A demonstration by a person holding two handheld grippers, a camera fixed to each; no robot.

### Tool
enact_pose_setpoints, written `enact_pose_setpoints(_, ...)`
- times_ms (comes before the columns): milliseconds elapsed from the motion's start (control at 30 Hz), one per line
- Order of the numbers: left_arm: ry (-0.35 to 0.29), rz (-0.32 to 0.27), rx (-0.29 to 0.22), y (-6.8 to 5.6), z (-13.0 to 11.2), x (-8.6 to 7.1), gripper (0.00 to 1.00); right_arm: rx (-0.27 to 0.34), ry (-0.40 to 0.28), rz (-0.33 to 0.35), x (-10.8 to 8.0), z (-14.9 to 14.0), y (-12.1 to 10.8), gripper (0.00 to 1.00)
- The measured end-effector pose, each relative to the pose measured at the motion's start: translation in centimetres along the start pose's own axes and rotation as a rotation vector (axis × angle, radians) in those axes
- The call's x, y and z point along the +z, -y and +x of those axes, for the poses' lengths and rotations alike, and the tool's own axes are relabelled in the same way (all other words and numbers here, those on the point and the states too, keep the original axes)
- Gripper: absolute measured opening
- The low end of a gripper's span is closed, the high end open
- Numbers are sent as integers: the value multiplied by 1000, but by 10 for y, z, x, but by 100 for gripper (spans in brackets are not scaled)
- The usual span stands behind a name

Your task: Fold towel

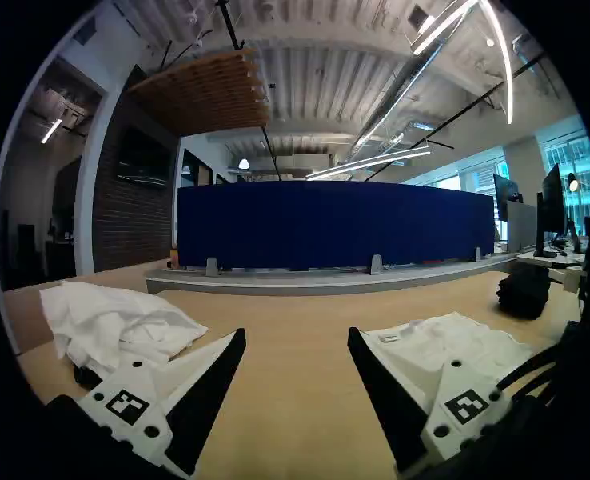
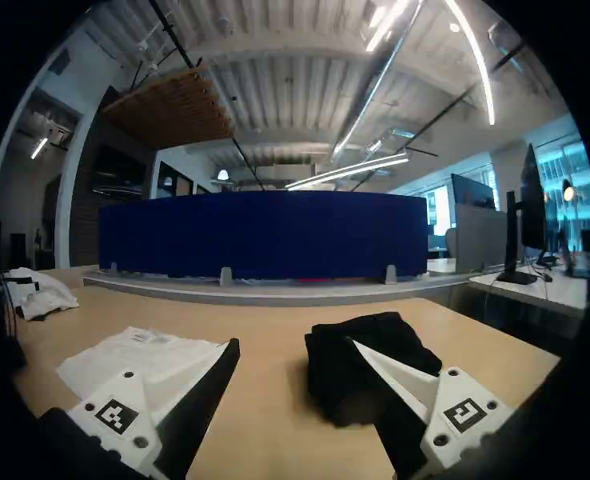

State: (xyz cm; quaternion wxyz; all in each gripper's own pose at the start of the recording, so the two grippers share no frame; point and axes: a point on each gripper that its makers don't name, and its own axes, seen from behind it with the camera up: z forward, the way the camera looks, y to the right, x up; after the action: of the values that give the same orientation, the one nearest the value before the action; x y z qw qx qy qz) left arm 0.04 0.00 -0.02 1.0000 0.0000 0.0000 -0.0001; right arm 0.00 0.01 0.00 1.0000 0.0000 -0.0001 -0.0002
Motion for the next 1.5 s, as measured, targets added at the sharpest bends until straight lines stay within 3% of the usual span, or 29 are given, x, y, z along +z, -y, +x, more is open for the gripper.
enact_pose_setpoints(1267,1,0,-3,0,0,-1,95,-1,-2,-7,0,0,-1,100)
enact_pose_setpoints(1367,1,-5,-8,-1,7,1,95,-1,-4,-10,1,8,-2,100)
enact_pose_setpoints(1500,-22,-9,-9,-1,37,1,95,-14,-31,-9,0,39,1,100)
